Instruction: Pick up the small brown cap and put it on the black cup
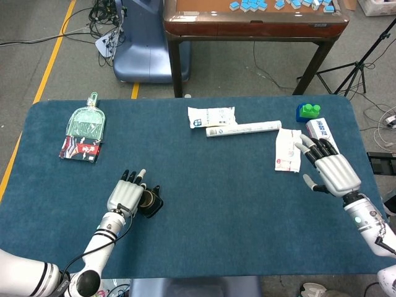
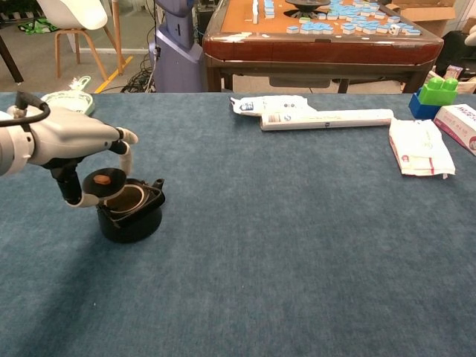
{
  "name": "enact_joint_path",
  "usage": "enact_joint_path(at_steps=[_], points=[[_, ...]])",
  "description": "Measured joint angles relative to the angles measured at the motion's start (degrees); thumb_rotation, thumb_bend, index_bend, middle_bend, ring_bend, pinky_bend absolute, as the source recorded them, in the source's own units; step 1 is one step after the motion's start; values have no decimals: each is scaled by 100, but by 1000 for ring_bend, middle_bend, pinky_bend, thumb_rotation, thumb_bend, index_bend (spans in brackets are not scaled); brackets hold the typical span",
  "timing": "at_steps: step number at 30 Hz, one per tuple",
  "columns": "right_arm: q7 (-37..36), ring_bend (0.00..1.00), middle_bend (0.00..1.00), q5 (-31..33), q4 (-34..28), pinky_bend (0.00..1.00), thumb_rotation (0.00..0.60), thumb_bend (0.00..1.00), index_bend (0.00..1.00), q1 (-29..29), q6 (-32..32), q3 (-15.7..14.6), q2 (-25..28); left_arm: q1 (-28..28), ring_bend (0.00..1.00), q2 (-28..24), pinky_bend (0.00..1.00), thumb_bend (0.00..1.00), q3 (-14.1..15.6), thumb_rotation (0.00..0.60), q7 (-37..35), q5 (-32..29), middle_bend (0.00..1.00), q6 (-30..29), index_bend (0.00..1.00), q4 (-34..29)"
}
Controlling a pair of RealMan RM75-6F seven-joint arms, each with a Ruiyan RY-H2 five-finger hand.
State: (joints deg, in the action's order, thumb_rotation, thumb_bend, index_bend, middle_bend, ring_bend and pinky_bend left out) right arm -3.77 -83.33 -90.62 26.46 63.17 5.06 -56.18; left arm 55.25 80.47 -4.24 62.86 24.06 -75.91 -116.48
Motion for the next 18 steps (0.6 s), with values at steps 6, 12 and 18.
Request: enact_joint_path(at_steps=[6, 12, 18], points=[[12, 0, 0, -27, -26, 0, 600, 428, 11, -5, 7, 3, -2, 19, 0, 37, 0, 324, 23, 600, -44, 28, 0, -25, 325, 11], [16, 0, 0, -35, -27, 0, 600, 427, 11, -21, 26, 8, 5, 72, 0, 132, 0, 324, 15, 600, -50, 0, 0, -8, 325, 86], [-84, 0, 0, -85, 31, 0, 600, 428, 11, -59, 74, -5, 14, 139, 0, 267, 0, 324, -14, 600, 15, -49, 0, -100, 325, 92]])
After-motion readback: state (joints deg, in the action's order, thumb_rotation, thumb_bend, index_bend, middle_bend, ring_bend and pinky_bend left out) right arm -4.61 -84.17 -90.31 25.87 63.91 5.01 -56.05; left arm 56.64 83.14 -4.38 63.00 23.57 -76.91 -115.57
